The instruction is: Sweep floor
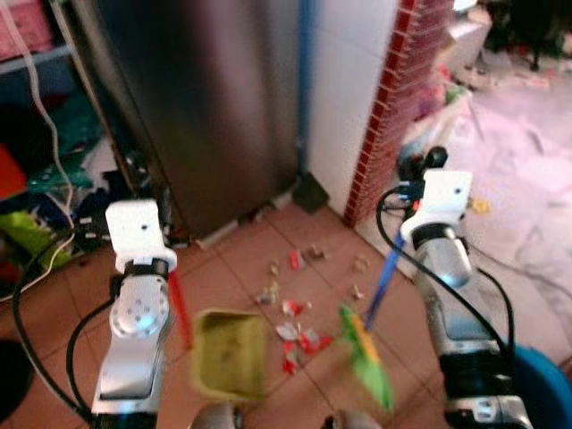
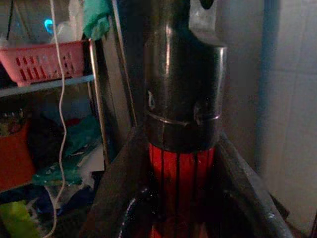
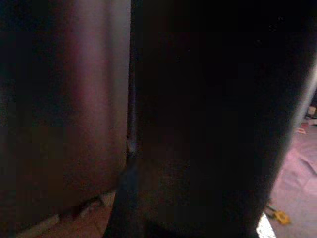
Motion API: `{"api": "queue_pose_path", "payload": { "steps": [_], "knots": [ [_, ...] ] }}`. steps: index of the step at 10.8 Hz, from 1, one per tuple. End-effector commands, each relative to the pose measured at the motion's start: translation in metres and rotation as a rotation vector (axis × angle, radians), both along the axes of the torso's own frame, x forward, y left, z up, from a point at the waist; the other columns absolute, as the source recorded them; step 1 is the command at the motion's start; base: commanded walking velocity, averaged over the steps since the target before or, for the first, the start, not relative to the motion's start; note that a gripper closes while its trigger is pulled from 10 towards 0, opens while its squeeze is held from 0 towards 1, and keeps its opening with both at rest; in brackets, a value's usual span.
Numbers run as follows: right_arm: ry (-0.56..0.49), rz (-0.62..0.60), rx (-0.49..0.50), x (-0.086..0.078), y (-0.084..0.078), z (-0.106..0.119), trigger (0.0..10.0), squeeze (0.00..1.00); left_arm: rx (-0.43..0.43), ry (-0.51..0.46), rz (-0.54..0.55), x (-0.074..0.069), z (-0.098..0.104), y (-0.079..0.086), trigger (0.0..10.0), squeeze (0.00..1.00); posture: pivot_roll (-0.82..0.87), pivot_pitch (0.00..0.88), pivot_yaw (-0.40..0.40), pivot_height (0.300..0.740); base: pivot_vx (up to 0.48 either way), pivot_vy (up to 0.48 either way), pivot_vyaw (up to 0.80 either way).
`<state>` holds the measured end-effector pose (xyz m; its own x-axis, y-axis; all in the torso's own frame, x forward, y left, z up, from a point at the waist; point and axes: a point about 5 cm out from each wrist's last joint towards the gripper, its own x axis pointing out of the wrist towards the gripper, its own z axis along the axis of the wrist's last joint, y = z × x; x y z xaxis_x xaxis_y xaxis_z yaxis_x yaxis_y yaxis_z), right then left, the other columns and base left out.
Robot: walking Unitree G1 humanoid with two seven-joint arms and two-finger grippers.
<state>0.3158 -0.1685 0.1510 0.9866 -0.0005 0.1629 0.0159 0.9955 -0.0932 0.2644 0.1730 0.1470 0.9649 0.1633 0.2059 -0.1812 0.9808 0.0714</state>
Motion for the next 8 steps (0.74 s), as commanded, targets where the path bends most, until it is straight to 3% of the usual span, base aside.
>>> {"api": "queue_pose_path", "payload": {
  "steps": [1,5,8],
  "knots": [
    [-0.052,0.03,0.013,0.002,0.009,0.011,10.0,0.0,0.038,-0.047,0.017,0.0,0.012,0.006,10.0,0.0,-0.05,0.066,-0.018,0.74,0.304,0.247,0.0],
    [-0.061,0.021,0.01,0.003,0.008,0.012,10.0,0.0,0.063,-0.053,0.041,0.004,0.008,0.006,10.0,0.0,-0.05,0.07,-0.02,0.74,0.074,0.0,0.0],
    [-0.07,0.015,-0.011,0.006,0.011,0.014,10.0,0.0,0.047,0.026,0.049,0.035,-0.022,-0.012,10.0,0.0,-0.07,0.075,-0.028,0.74,0.0,0.0,0.0]
  ]
}}
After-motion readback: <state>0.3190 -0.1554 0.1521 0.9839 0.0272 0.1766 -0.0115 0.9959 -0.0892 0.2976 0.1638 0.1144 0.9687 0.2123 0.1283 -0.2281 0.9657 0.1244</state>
